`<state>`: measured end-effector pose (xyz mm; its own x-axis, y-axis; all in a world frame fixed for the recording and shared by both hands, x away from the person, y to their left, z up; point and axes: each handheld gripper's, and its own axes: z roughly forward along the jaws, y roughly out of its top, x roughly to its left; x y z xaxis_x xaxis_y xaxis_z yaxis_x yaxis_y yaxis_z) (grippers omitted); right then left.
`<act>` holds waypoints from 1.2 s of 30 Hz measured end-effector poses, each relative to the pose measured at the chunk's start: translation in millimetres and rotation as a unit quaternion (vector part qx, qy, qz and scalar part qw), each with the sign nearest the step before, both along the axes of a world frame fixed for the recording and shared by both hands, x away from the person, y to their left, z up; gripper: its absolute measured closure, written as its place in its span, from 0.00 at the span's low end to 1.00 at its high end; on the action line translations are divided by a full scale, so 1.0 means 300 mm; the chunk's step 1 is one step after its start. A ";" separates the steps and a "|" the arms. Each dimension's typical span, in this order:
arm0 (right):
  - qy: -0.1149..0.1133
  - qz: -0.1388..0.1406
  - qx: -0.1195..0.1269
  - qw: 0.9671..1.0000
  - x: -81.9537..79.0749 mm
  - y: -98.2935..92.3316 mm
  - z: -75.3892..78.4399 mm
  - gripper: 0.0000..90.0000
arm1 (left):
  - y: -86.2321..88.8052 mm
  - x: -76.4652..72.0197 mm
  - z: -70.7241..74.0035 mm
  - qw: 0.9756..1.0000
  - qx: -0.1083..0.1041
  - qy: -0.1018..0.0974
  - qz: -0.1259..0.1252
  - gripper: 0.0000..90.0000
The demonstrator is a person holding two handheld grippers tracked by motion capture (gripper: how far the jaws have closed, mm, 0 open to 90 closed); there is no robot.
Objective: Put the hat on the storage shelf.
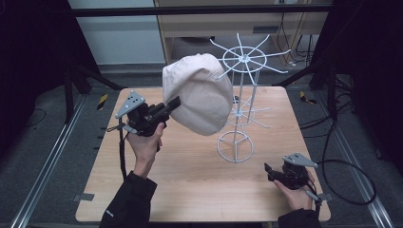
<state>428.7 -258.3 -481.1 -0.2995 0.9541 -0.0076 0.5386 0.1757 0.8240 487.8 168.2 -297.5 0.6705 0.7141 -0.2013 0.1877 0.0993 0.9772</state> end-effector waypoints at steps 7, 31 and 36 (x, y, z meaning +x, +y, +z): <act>-0.001 0.001 -0.002 1.000 0.001 0.000 -0.001 0.23 | -0.007 0.008 -0.017 1.000 0.006 0.007 0.000 0.93; -0.002 0.004 -0.006 1.000 0.002 0.000 -0.002 0.23 | 0.001 0.022 -0.024 0.999 0.032 -0.003 0.017 0.60; 0.000 0.003 -0.004 1.000 0.002 0.000 -0.002 0.23 | 0.021 0.016 -0.027 0.999 0.037 -0.003 0.025 0.58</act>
<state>429.2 -258.2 -481.8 -0.3050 0.9522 -0.0153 0.5374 0.1853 0.8227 492.7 174.5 -305.6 0.6347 0.7593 -0.1437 0.1791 0.0364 0.9832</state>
